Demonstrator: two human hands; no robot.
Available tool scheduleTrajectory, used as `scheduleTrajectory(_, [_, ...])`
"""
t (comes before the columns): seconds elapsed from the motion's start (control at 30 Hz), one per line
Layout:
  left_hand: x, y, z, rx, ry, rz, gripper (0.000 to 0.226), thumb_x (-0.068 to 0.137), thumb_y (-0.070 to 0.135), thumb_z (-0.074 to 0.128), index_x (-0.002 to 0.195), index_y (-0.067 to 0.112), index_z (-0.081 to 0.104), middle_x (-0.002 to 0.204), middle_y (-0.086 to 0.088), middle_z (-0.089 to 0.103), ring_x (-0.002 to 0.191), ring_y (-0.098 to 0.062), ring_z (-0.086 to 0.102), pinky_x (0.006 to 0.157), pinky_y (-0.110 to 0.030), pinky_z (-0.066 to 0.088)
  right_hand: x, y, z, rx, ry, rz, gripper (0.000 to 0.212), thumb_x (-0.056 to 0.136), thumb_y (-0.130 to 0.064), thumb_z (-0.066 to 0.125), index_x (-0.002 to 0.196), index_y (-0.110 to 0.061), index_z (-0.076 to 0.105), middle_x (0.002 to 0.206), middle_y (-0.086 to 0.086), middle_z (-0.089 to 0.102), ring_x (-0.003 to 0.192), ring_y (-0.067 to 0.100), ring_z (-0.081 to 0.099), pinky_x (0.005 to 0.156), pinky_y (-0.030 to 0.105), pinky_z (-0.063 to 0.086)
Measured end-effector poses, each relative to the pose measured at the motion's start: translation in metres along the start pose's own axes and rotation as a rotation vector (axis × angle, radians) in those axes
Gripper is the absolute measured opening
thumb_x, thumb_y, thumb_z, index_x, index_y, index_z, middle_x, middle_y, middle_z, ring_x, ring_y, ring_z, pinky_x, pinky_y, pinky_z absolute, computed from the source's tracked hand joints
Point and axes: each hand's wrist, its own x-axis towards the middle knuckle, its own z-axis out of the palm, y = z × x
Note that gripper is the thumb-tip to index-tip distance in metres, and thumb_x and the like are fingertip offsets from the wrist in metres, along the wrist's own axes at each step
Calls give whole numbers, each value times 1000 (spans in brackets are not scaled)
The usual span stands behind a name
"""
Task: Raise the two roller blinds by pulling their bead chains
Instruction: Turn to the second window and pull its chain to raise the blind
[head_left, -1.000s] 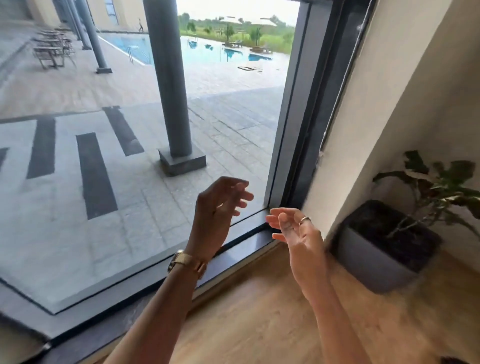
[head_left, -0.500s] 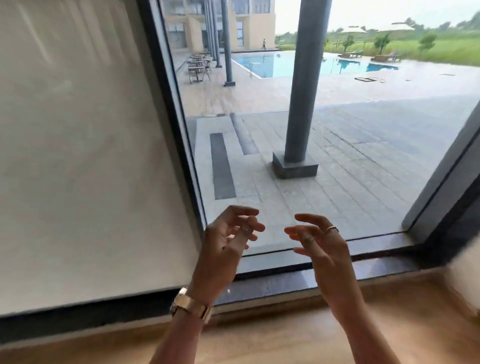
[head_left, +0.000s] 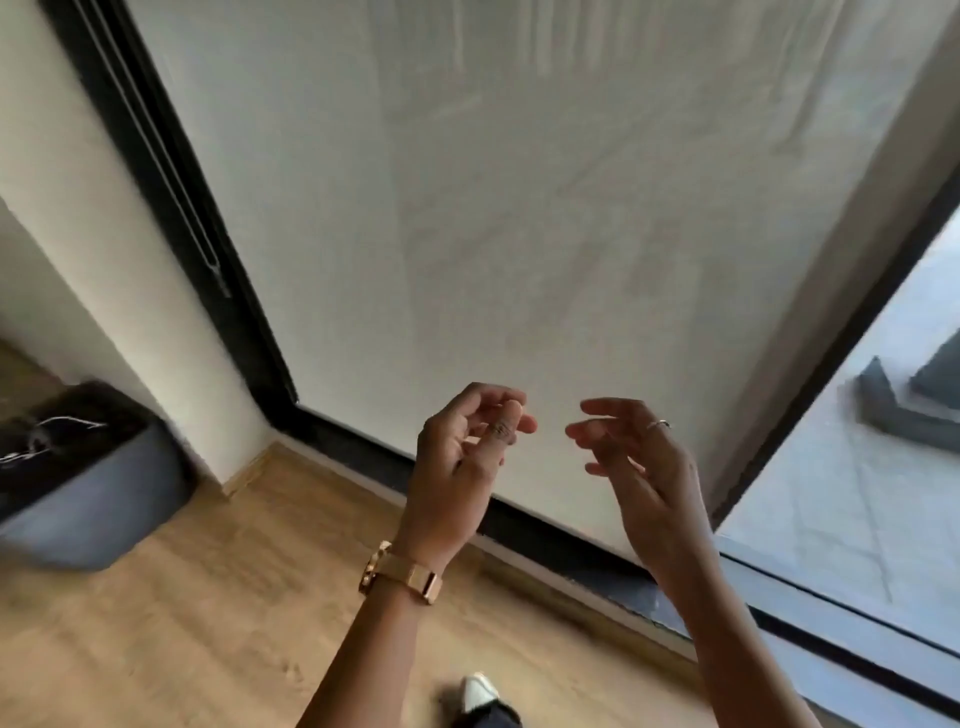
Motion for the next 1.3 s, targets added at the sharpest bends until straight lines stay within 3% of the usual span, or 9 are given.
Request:
scheduleTrajectory(0.27, [92, -62, -175, 144, 132, 31, 19, 93, 27, 53, 105, 16, 64, 93, 1, 73, 88, -8, 67, 73, -19, 51, 106, 5, 218, 112, -159, -58, 26, 89, -27, 47, 110, -22, 62, 98, -15, 71, 97, 7, 67, 79, 42, 58])
scheduleTrajectory(0.4, [161, -80, -278, 304, 137, 28, 21, 94, 29, 52, 106, 16, 63, 93, 1, 72, 92, -8, 67, 79, -31, 57, 167, -3, 327, 151, -193, -65, 27, 97, -24, 42, 114, -17, 61, 104, -32, 64, 98, 4, 65, 82, 41, 58])
scheduleTrajectory(0.5, [207, -87, -351, 388, 160, 42, 22, 93, 34, 52, 105, 20, 63, 92, 5, 72, 94, -9, 67, 81, -35, 58, 209, -12, 392, 187, -219, -78, 22, 97, -25, 44, 110, -24, 62, 103, -17, 69, 98, 6, 66, 82, 41, 57])
scheduleTrajectory(0.6, [243, -98, -413, 355, 267, 57, 24, 90, 37, 54, 104, 21, 64, 92, 7, 73, 90, -4, 67, 73, -20, 54, 248, -17, 450, 239, -253, -68, 25, 98, -14, 45, 110, -30, 62, 101, -6, 72, 97, 11, 68, 82, 39, 57])
scheduleTrajectory(0.7, [271, -120, -472, 226, 383, 20, 18, 92, 30, 56, 103, 19, 65, 92, 3, 73, 86, -5, 67, 68, -15, 50, 279, -25, 510, 259, -322, -79, 25, 94, -21, 46, 103, -37, 63, 105, -3, 72, 99, 13, 68, 80, 37, 58])
scheduleTrajectory(0.87, [348, -160, -568, 171, 417, 23, 22, 91, 31, 55, 103, 15, 64, 93, 2, 73, 84, -2, 66, 63, -15, 51, 338, -31, 607, 256, -346, -62, 29, 88, -30, 45, 112, -26, 61, 99, -1, 73, 97, 13, 69, 79, 35, 57])
scheduleTrajectory(0.97, [402, -182, -622, 142, 403, 56, 24, 89, 30, 54, 103, 13, 65, 97, 0, 73, 81, 0, 65, 61, -14, 50, 375, -33, 663, 305, -282, -54, 23, 91, -20, 51, 112, -21, 62, 98, 3, 74, 96, 16, 70, 79, 39, 56])
scheduleTrajectory(1.07, [450, -195, -670, 131, 365, 50, 31, 85, 34, 55, 105, 13, 64, 105, -1, 71, 88, -1, 64, 71, -17, 52, 409, -41, 715, 342, -227, -9, 23, 96, -9, 48, 112, -18, 62, 97, 7, 74, 95, 20, 70, 81, 42, 56])
scheduleTrajectory(1.3, [551, -224, -759, 103, 322, 18, 39, 86, 36, 55, 118, 14, 57, 123, -5, 63, 113, -20, 60, 95, -38, 53, 500, -66, 819, 360, -161, 42, 21, 97, -17, 48, 112, -15, 63, 99, 6, 74, 95, 18, 71, 80, 34, 59])
